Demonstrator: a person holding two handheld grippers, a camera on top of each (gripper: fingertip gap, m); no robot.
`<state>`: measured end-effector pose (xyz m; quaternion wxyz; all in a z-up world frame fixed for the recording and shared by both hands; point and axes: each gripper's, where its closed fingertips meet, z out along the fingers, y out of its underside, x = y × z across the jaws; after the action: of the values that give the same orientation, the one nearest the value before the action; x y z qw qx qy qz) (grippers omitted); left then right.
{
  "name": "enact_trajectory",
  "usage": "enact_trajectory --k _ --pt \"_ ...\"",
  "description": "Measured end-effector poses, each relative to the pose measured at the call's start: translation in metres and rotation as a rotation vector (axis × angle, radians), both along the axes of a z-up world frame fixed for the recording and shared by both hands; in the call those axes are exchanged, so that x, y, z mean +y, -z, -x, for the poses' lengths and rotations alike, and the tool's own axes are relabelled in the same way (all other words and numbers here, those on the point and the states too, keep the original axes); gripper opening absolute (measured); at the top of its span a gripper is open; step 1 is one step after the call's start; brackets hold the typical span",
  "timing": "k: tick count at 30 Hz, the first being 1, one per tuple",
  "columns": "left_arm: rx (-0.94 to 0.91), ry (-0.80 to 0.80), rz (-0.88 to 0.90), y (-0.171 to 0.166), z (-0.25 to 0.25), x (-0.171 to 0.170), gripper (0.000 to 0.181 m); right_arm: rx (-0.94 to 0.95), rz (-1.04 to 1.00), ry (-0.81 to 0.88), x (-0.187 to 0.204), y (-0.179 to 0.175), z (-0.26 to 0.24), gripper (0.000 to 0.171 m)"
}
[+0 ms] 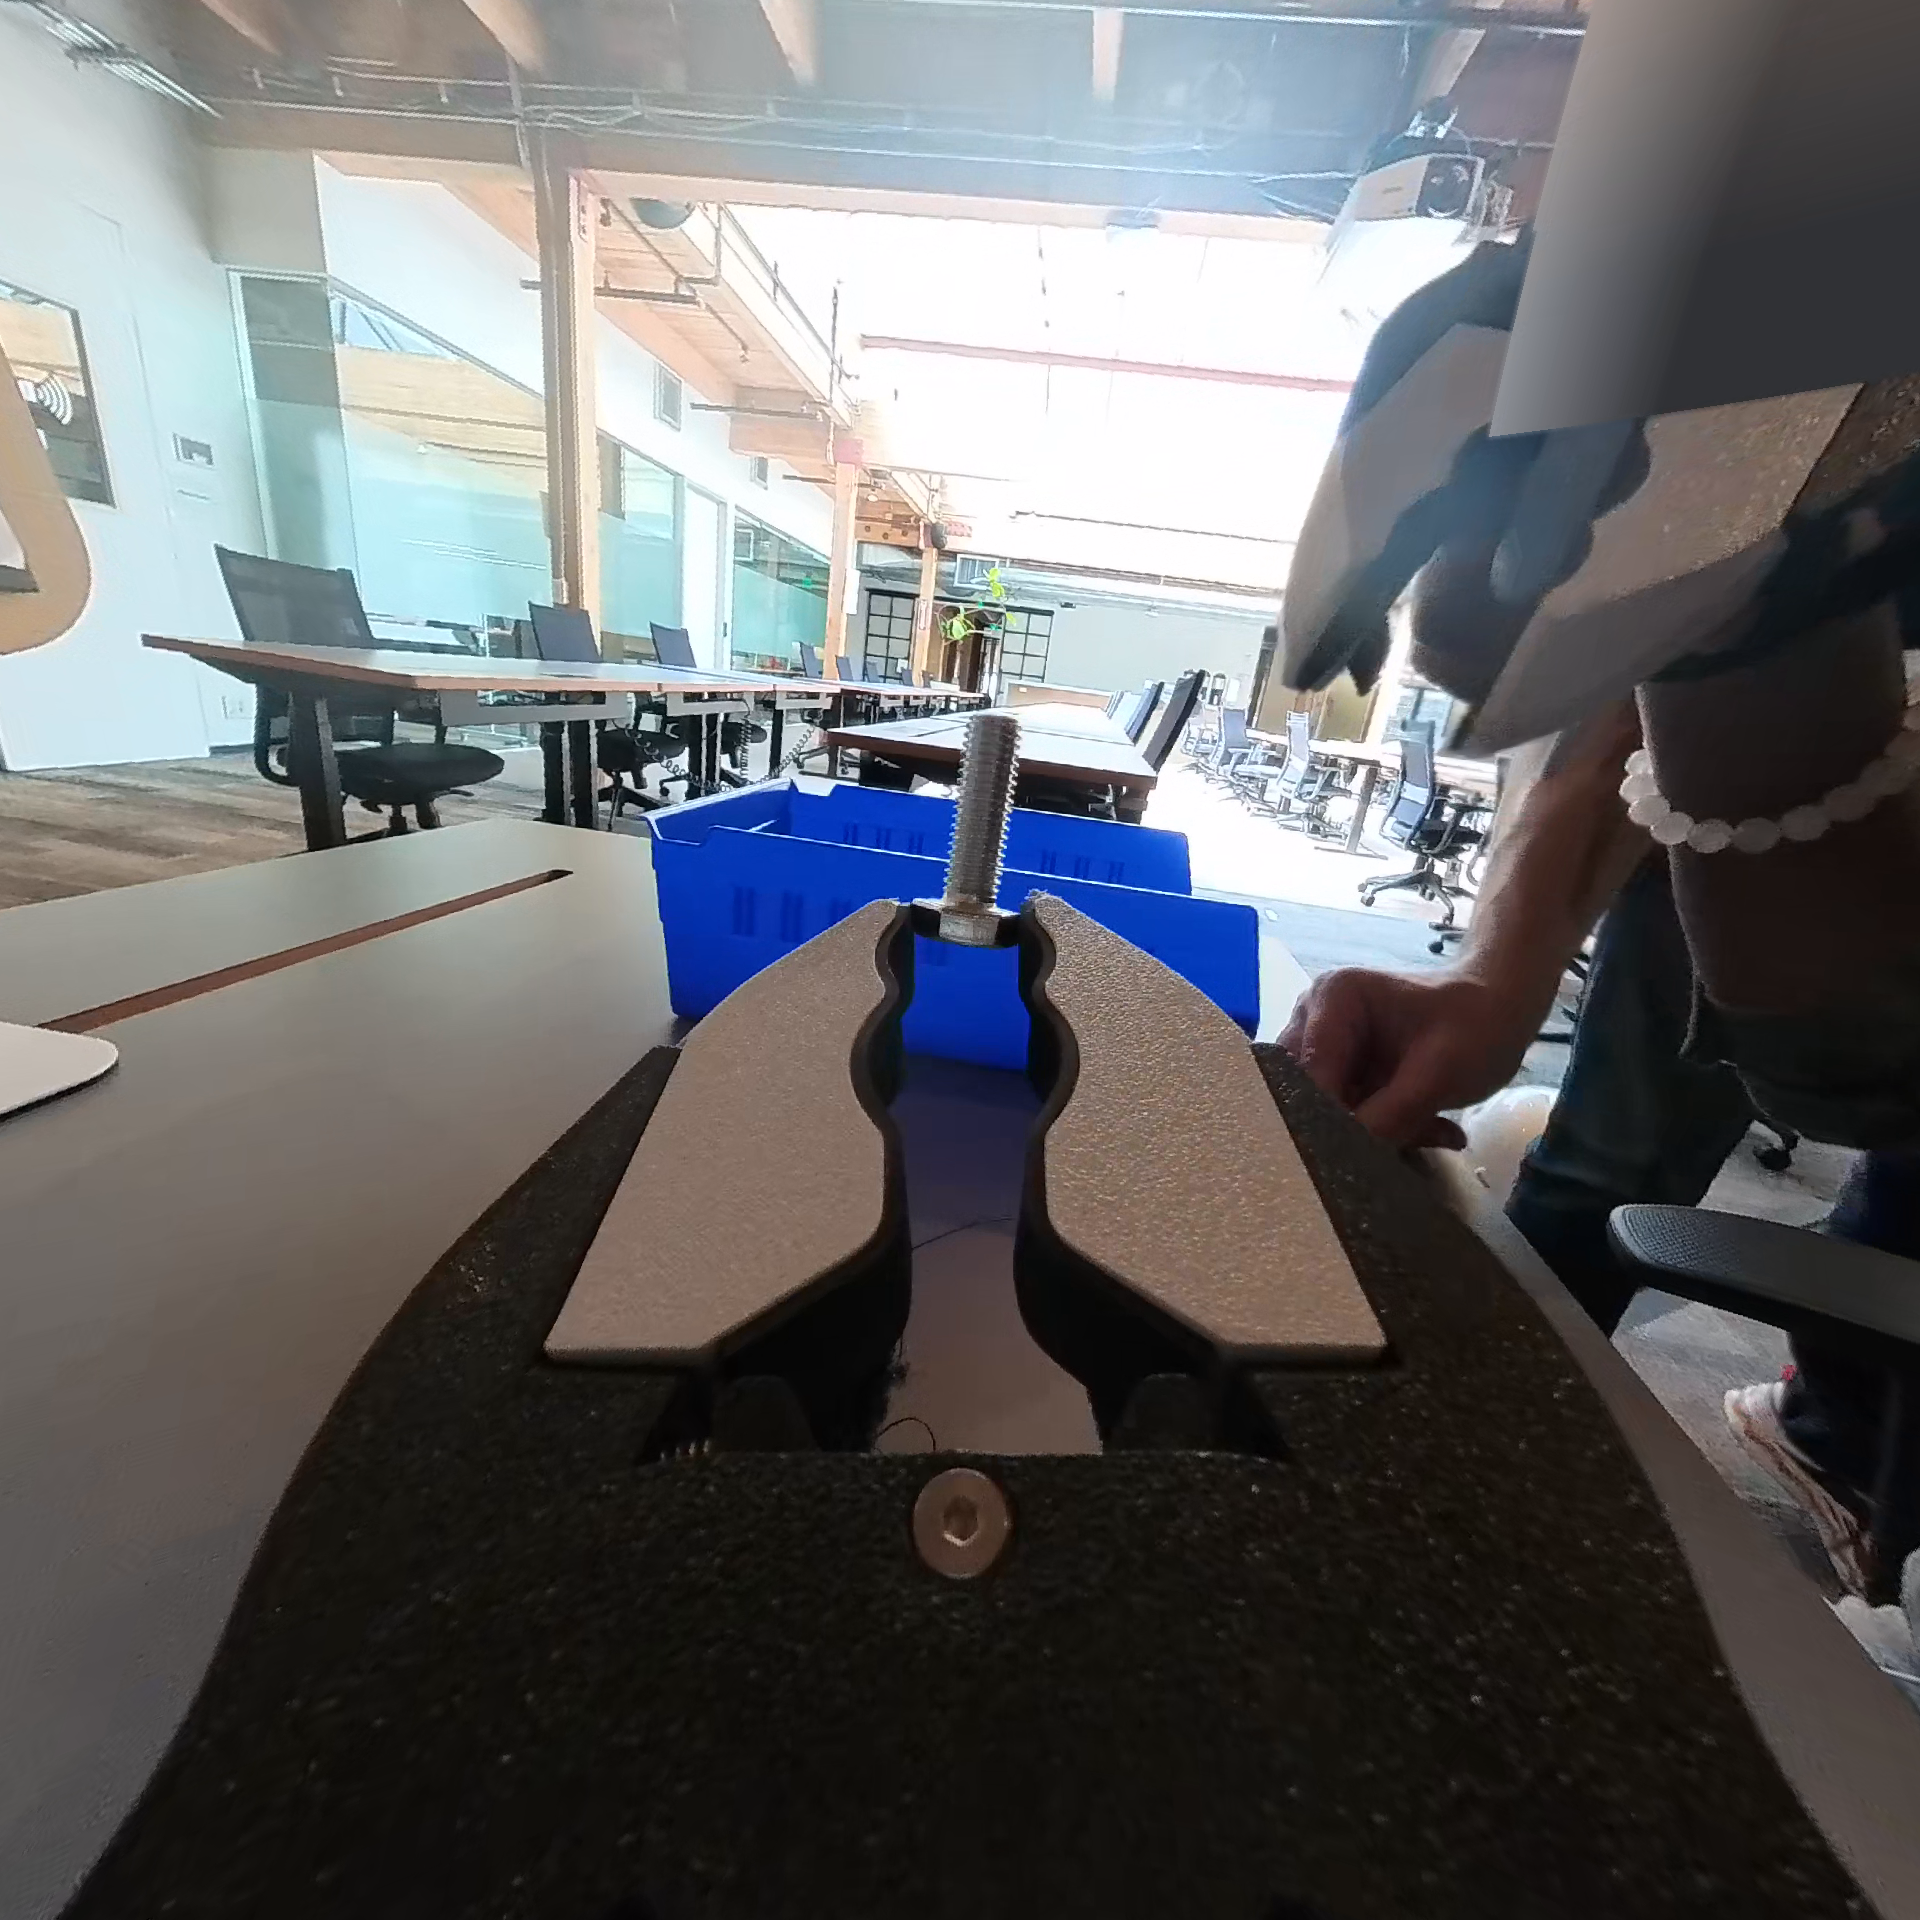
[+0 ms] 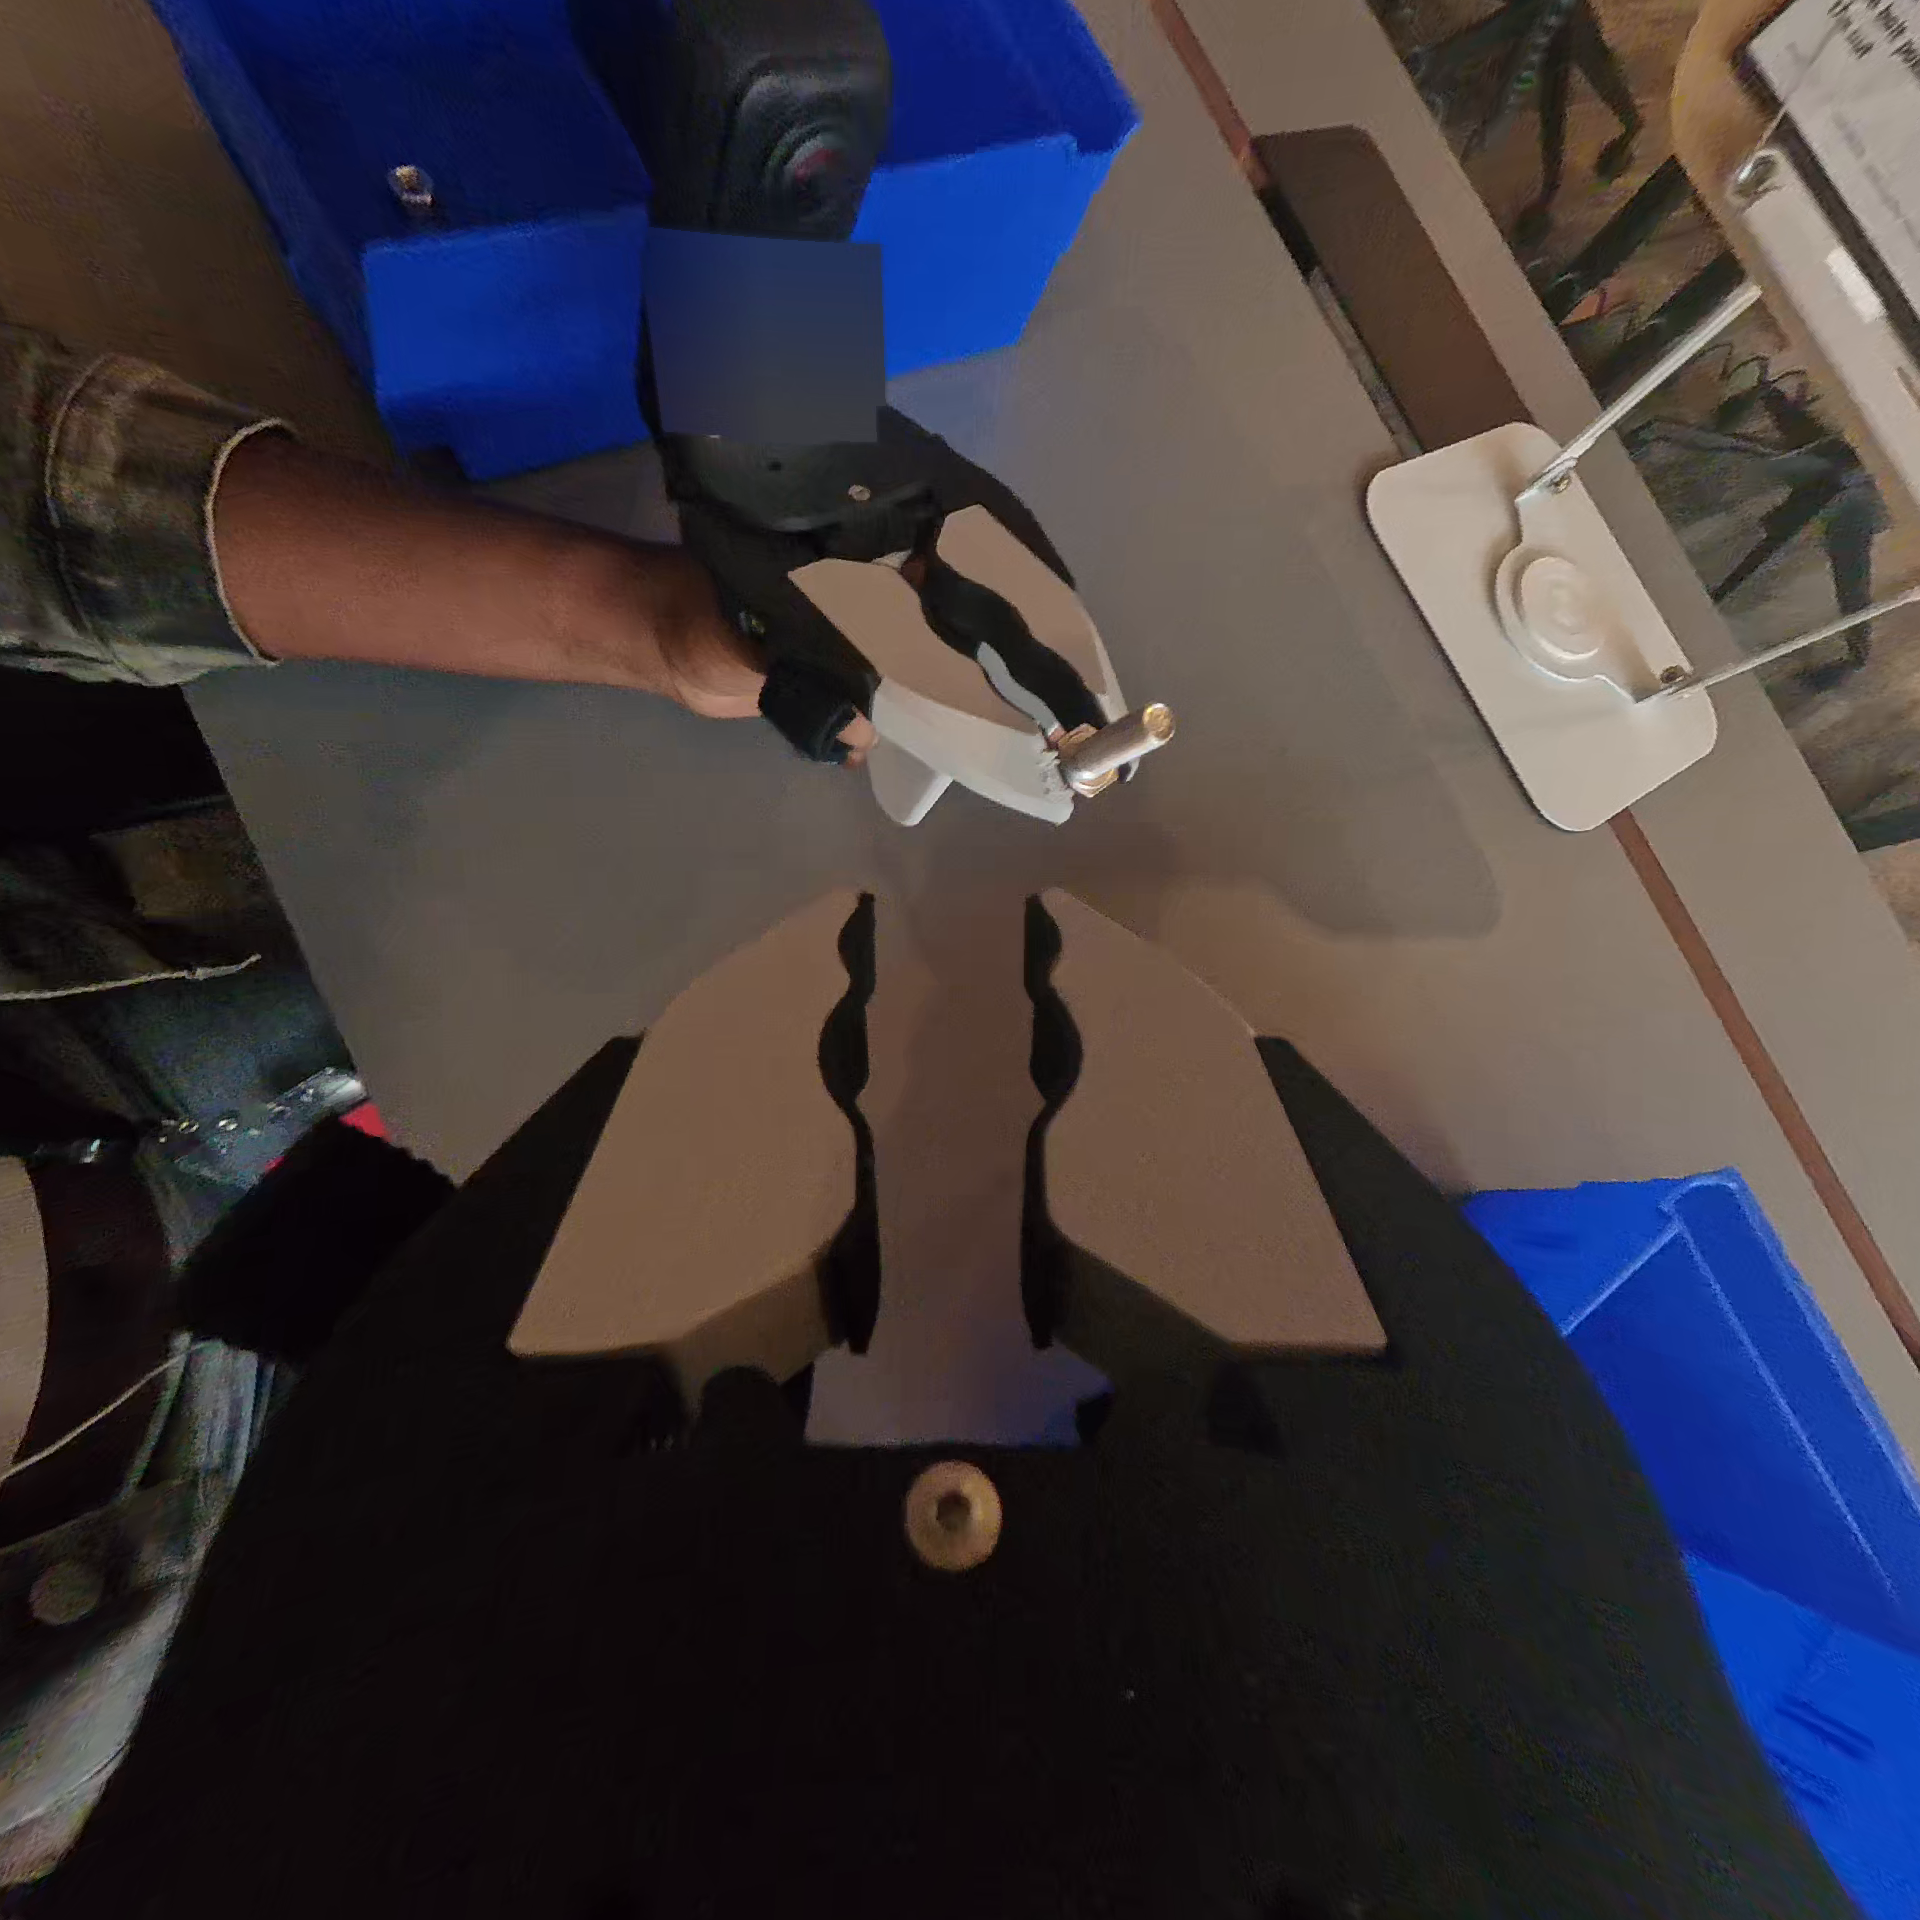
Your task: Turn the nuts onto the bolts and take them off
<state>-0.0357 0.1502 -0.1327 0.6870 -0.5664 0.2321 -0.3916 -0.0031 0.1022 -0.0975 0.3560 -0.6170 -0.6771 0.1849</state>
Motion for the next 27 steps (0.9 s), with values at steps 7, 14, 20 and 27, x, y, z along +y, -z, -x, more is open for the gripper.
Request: enact_trajectory --k 7,14,20,27 --pt "0.014 0.016 -0.002 0.002 -0.004 -0.002 0.019 -0.109 0.037 0.0 -0.008 0.02 -0.022 0.028" --pt "0.022 0.041 -0.013 0.001 -0.01 -0.005 0.019 -0.294 0.097 -0.077 -0.024 0.066 -0.071 0.037" --pt "0.029 0.051 -0.008 0.003 -0.012 -0.006 0.019 -0.484 0.183 -0.224 -0.028 0.127 -0.134 0.055" --pt "0.051 0.049 0.011 0.011 -0.014 -0.003 0.019 -0.688 0.117 -0.325 -0.007 0.158 -0.169 0.042"
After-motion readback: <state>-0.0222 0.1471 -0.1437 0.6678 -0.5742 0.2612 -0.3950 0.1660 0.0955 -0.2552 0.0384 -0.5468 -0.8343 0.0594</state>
